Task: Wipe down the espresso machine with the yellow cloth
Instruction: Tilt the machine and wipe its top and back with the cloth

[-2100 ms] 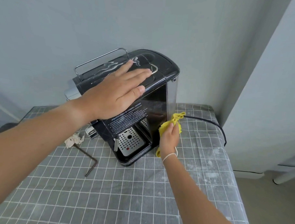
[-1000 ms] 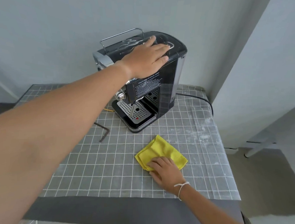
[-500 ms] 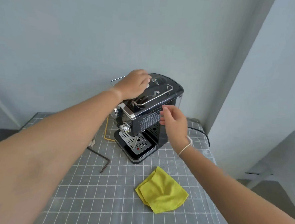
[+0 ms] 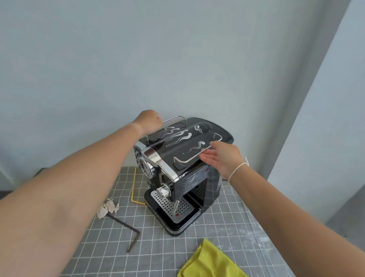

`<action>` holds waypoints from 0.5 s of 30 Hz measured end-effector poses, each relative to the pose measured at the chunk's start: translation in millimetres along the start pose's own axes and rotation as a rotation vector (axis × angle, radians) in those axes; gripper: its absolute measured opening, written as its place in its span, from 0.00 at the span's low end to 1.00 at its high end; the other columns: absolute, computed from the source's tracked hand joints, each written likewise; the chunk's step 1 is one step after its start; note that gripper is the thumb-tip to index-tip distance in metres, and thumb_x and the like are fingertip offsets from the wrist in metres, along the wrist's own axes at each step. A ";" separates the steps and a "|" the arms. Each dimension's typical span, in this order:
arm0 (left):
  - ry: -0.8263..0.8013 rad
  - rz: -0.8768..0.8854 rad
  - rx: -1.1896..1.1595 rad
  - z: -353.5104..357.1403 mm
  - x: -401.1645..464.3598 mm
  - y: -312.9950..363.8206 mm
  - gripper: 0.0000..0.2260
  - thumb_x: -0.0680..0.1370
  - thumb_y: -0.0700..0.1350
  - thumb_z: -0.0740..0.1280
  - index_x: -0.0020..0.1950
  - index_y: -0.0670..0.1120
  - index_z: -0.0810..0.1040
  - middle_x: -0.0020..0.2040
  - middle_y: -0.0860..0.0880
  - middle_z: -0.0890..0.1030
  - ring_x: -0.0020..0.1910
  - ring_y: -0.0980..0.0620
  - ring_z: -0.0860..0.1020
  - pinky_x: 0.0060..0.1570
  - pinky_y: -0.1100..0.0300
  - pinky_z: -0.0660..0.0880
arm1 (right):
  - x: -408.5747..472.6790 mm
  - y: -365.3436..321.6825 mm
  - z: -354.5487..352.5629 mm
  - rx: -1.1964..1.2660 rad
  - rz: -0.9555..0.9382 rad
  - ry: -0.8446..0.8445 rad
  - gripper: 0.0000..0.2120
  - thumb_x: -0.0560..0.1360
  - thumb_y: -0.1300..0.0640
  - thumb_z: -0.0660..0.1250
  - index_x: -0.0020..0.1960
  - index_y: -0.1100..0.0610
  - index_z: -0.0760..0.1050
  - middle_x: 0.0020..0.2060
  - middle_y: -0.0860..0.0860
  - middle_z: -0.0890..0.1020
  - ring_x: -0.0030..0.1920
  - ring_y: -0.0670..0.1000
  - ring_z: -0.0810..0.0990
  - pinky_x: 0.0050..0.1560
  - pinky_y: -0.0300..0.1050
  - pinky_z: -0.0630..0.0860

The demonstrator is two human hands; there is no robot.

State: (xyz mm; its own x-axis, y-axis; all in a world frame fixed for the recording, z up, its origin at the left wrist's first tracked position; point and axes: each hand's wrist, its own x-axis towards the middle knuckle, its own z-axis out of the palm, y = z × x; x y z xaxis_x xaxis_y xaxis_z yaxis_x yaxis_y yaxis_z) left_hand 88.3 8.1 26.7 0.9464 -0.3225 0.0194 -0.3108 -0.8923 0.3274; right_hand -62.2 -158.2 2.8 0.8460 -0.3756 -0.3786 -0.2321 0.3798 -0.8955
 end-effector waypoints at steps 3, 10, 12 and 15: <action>-0.080 -0.089 0.012 -0.6 10.2 6.2 0.13 0.78 0.35 0.52 0.41 0.34 0.74 0.46 0.36 0.75 0.44 0.41 0.70 0.44 0.55 0.67 | 5.2 -2.0 8.3 -0.011 0.015 0.003 0.10 0.78 0.67 0.58 0.59 0.69 0.69 0.37 0.60 0.78 0.37 0.56 0.80 0.36 0.45 0.79; -0.175 -0.160 -0.276 5.7 35.1 -8.0 0.13 0.79 0.35 0.54 0.52 0.40 0.77 0.41 0.46 0.76 0.36 0.50 0.71 0.36 0.62 0.69 | 23.8 2.0 8.6 -0.001 0.018 0.046 0.08 0.79 0.69 0.53 0.55 0.67 0.67 0.33 0.58 0.76 0.30 0.54 0.77 0.23 0.42 0.79; -0.191 -0.182 -0.366 3.9 35.3 -8.5 0.10 0.79 0.36 0.55 0.47 0.41 0.77 0.36 0.49 0.72 0.32 0.54 0.67 0.30 0.65 0.65 | 28.8 -0.7 4.9 -0.032 0.007 0.058 0.08 0.78 0.69 0.52 0.55 0.67 0.68 0.33 0.57 0.75 0.30 0.53 0.77 0.21 0.40 0.77; -0.229 -0.190 -0.479 5.0 33.2 -6.8 0.10 0.79 0.36 0.56 0.41 0.42 0.75 0.35 0.48 0.71 0.30 0.54 0.66 0.28 0.65 0.63 | 34.8 -12.9 -3.0 -0.100 -0.022 0.069 0.06 0.79 0.69 0.53 0.51 0.66 0.69 0.32 0.56 0.75 0.28 0.51 0.76 0.20 0.38 0.76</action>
State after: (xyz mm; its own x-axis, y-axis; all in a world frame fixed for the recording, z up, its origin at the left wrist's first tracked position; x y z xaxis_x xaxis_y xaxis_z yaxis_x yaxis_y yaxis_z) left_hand 121.4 1.9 20.4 0.9220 -0.2780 -0.2695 -0.0117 -0.7157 0.6983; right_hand -31.2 -178.8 0.4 0.8170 -0.4419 -0.3704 -0.2631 0.2858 -0.9215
